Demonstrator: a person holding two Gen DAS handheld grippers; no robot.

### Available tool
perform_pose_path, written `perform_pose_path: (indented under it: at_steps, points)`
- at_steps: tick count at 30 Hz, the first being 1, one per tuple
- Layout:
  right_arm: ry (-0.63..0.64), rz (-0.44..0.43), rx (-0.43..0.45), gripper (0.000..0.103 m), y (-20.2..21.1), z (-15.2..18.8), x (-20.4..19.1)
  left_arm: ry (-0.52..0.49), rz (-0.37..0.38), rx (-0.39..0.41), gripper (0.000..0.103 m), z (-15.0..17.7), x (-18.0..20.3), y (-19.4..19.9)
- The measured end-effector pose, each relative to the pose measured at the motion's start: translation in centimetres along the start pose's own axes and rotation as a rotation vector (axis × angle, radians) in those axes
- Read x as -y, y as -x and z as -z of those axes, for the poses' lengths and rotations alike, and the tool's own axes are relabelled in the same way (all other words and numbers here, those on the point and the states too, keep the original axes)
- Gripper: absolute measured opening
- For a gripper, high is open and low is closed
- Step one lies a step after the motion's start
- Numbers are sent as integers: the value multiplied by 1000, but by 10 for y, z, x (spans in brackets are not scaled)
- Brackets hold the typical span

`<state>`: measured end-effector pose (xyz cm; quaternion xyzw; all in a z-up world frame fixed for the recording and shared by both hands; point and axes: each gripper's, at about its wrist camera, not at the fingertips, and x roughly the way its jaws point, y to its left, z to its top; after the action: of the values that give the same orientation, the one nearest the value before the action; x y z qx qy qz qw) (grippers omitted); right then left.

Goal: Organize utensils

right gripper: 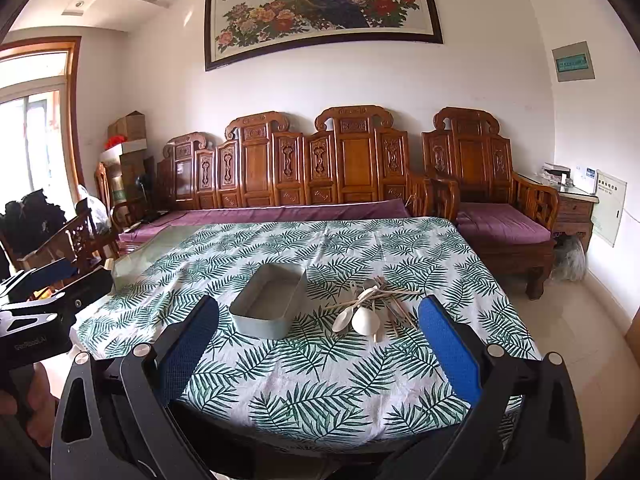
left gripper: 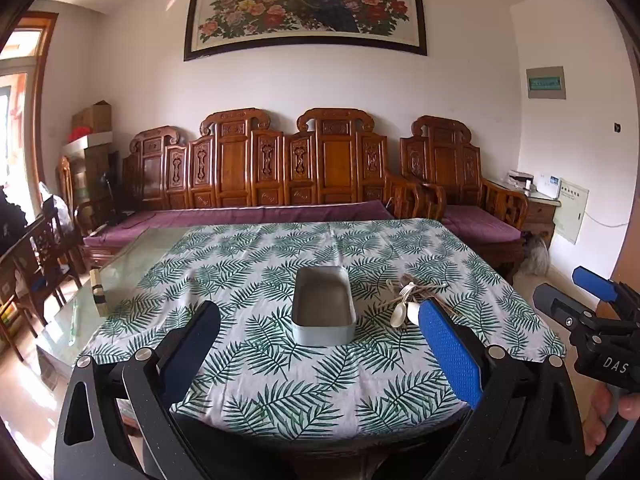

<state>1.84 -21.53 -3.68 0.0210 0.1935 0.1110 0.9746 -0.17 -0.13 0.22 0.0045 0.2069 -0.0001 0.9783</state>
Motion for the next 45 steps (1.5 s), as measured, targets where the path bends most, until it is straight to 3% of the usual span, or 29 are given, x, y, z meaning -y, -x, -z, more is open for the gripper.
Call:
perform_pose_path:
  at_steps: [34,45]
  points:
    - [0,-1,-8,100,-1,-3,-5,-7,3,1,96,-3,3,2]
    - [-3,12,-50,100,-23,5,5,-13,10,-50,96,8,1,-21]
